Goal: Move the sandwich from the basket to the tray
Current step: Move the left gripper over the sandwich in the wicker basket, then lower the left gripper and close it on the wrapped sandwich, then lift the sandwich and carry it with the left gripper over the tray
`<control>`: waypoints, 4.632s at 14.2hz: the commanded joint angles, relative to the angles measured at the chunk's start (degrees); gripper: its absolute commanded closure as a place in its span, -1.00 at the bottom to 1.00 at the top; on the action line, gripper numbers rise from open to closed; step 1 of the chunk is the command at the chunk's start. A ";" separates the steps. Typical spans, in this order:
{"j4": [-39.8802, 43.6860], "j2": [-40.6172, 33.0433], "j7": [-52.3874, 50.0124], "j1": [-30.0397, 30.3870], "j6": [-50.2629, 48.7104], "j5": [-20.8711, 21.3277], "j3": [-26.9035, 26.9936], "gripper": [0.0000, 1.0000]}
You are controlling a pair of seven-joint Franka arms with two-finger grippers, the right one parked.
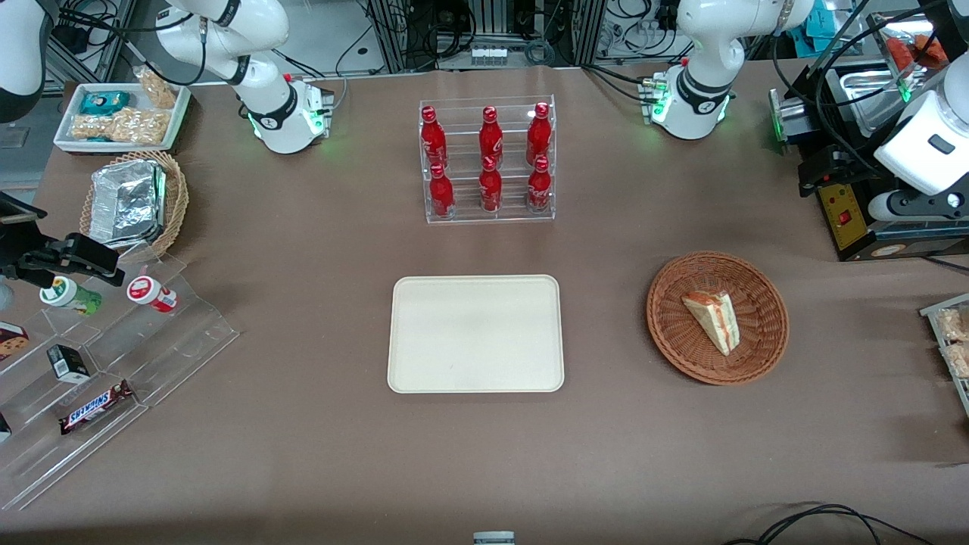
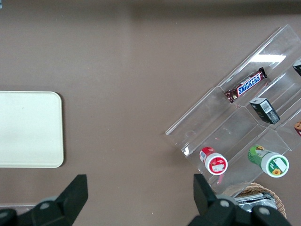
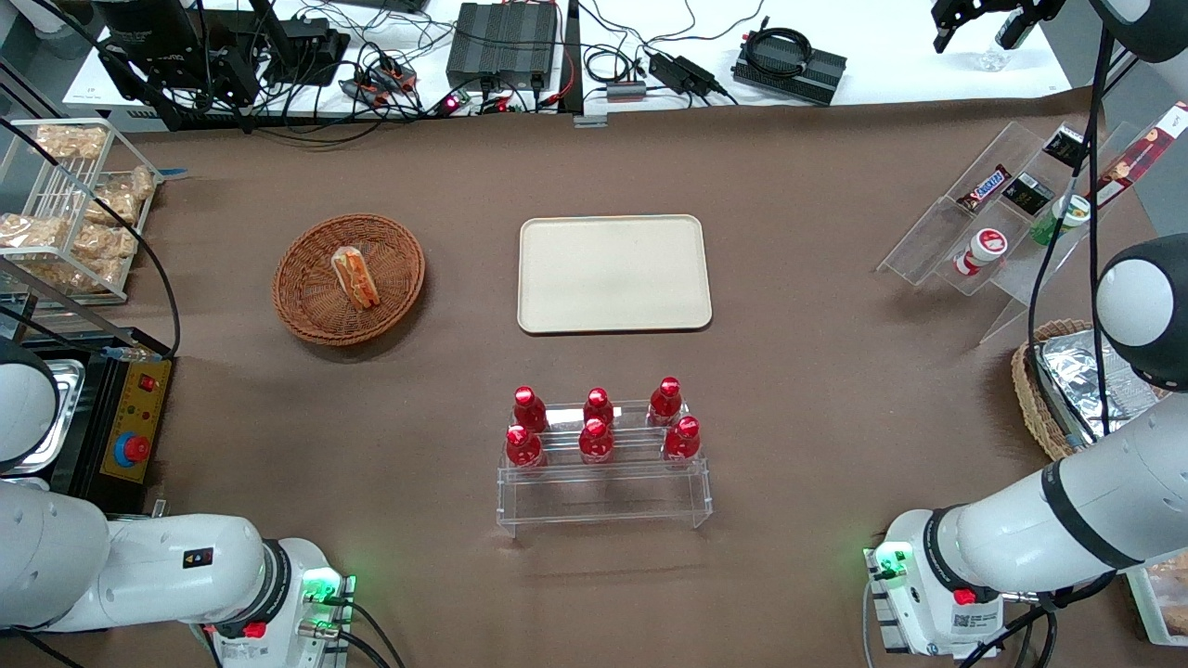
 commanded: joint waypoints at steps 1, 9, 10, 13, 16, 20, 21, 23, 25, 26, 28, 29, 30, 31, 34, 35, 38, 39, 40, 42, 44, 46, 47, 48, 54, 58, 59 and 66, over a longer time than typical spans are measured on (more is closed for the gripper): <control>0.81 0.31 0.85 0.31 0.08 0.61 -0.19 -1.00; -0.33 2.85 0.24 0.31 0.00 0.70 -0.19 -1.00; -0.86 3.99 0.15 0.22 0.00 0.70 -0.19 -1.00; -0.95 9.35 -10.09 0.22 0.52 -0.27 -0.27 -1.00; -4.53 13.14 -18.10 -0.21 9.61 -0.18 -0.28 -1.00; -16.13 13.14 -25.16 -0.22 27.20 0.00 -0.28 -1.00; -18.42 13.23 -25.69 -0.13 30.72 -0.09 -0.28 -1.00; -25.00 13.50 -27.36 0.31 38.02 -0.09 -0.19 -1.00; -30.54 13.41 -29.11 0.40 45.66 -0.18 -0.10 -1.00; -32.13 13.58 -30.95 0.40 48.05 -0.09 -0.10 -1.00; -33.90 14.20 -32.72 0.40 50.44 -0.09 -0.10 -1.00; -34.17 14.55 -32.90 0.40 50.44 -0.09 -0.10 -1.00; -34.26 14.90 -33.34 0.40 50.53 -0.09 -0.10 -1.00; -34.26 15.42 -34.38 0.40 50.79 -0.09 -0.10 -1.00; -34.52 16.48 -35.45 0.40 52.55 -0.09 -0.10 -1.00; -34.78 16.75 -35.54 0.40 52.73 -0.09 -0.10 -1.00; -34.79 18.06 -39.37 0.40 53.52 -0.26 -0.10 -0.67; -34.87 18.33 -42.28 0.31 53.69 0.26 -0.10 -0.17; -34.96 18.24 -42.22 0.31 53.52 0.52 -0.10 0.35; -34.26 17.81 -43.09 0.31 52.99 0.44 -0.10 0.79; -32.77 16.41 -43.97 0.31 51.16 0.52 -0.19 0.96; -28.57 15.17 -43.53 -0.30 44.59 0.61 -0.45 0.98; -25.76 15.08 -43.45 -1.26 41.08 0.61 -1.15 0.97; -23.12 15.17 -43.80 -3.36 38.60 0.61 -1.85 0.96; -16.16 18.58 -44.15 -21.90 34.62 2.63 -2.03 0.99; -7.12 28.06 -44.76 -33.14 34.45 6.58 -2.03 0.93; -6.14 29.74 -44.85 -35.35 34.71 6.76 -1.77 0.92; 13.19 45.03 -45.38 -40.90 35.06 6.77 -1.68 0.54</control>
